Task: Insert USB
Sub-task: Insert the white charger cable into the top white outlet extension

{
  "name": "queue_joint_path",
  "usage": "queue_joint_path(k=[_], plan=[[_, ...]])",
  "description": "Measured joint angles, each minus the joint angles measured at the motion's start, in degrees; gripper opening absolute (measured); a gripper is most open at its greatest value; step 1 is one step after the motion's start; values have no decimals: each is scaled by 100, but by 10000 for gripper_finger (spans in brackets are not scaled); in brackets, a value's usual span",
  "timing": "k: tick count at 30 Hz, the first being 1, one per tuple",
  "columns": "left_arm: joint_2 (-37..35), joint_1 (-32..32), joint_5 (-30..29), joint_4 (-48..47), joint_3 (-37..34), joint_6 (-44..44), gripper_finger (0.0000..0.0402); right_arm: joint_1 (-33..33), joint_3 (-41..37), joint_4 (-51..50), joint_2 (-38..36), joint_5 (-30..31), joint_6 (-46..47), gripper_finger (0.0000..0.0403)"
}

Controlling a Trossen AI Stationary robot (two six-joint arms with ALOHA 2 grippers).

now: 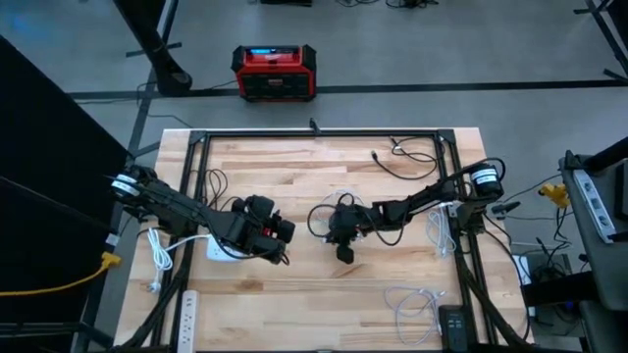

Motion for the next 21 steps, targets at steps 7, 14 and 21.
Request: queue_joint_path(k=[7,14,21], plan=[[-3,-27,48,12,-33,-135,124,9,-1,158,-569,557,-566,0],[-7,-93,-309,1335,-607,-233,136,9,-42,193,-1046,639,-1056,0],[-5,-91,-909,4590,-1554,1030,148,5,-52,367,-1102,794,-1179,0]])
